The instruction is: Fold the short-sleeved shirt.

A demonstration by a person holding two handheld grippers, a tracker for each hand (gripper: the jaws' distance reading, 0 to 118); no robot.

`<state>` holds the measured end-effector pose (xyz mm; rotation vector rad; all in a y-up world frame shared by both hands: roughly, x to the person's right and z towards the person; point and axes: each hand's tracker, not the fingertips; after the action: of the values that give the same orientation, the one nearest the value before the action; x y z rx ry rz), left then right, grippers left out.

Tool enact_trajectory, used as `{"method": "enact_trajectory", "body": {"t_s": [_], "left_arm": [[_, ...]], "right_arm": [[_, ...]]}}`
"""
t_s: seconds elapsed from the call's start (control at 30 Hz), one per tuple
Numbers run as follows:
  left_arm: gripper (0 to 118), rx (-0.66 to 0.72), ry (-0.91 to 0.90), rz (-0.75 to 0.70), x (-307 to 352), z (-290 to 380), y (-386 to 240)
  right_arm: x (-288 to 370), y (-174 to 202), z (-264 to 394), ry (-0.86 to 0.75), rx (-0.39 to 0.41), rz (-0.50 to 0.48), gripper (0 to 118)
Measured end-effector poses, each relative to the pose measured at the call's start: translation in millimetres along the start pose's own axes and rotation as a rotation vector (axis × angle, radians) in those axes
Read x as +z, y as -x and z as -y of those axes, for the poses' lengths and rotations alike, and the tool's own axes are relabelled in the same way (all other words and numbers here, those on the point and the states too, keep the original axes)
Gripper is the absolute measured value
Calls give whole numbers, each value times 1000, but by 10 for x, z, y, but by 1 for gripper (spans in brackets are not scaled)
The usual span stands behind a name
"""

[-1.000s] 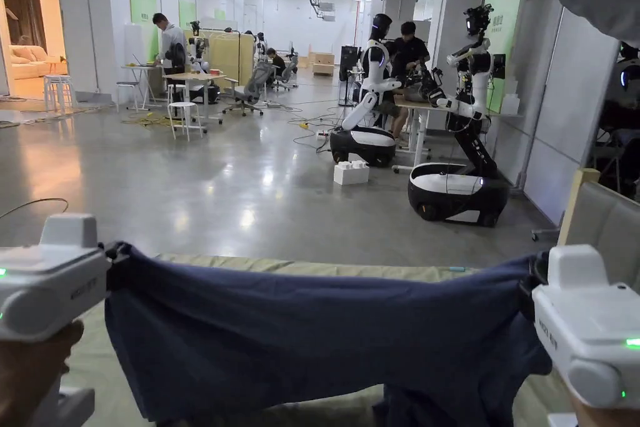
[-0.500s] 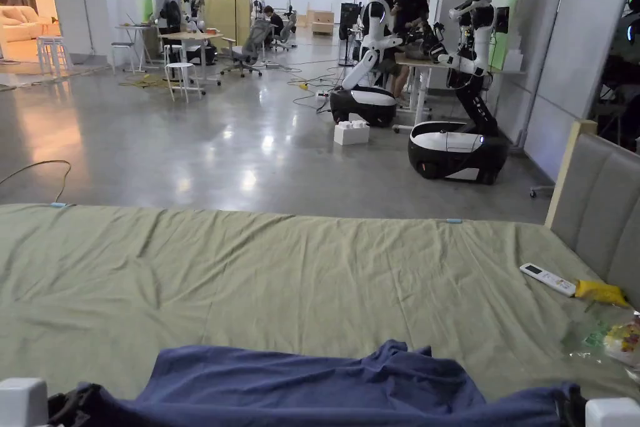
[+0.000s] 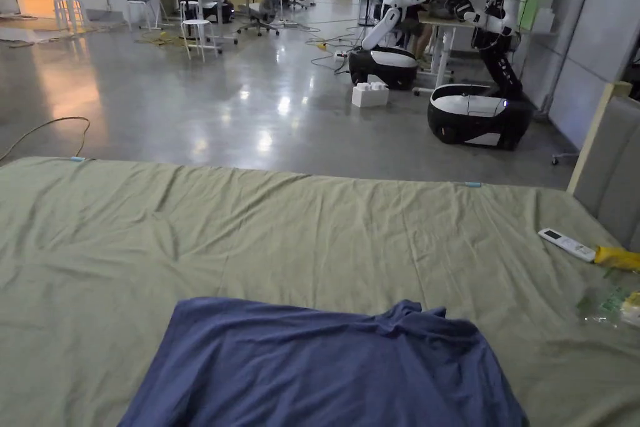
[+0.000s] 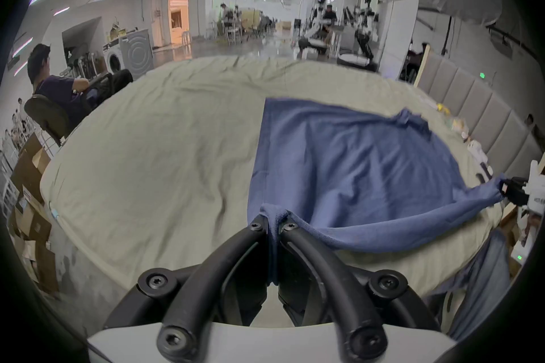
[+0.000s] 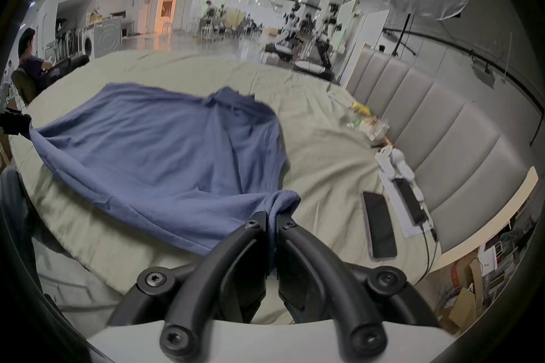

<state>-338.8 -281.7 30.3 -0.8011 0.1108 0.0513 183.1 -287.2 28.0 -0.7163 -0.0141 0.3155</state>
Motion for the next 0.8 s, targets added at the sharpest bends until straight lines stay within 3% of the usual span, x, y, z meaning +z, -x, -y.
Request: {"method": "enact_trajectory", "body": {"t_s": [0.5,0.53,0.6,0.7,0.73,0.8], "left_arm": [[7,-81,195,-13,-495,196,69],[7,-86,206,-12,-496,198,73],[19,-104,220,-11,-513,236,90],[30,-132,230,-53,-471,226,130],[46,-135,221,-62,-409,227,97],[64,-95,153,-57,-288,159,128]], "right_arm": [[-402,225,151,208,29,-5,13],[-408,226,162,214,28,-5,22],[-403,221,190,226,27,3,34],[-365,190,206,227,23,12,37],[-348,174,201,226,17,17,43],[-271,133,175,206,-3,20,58]]}}
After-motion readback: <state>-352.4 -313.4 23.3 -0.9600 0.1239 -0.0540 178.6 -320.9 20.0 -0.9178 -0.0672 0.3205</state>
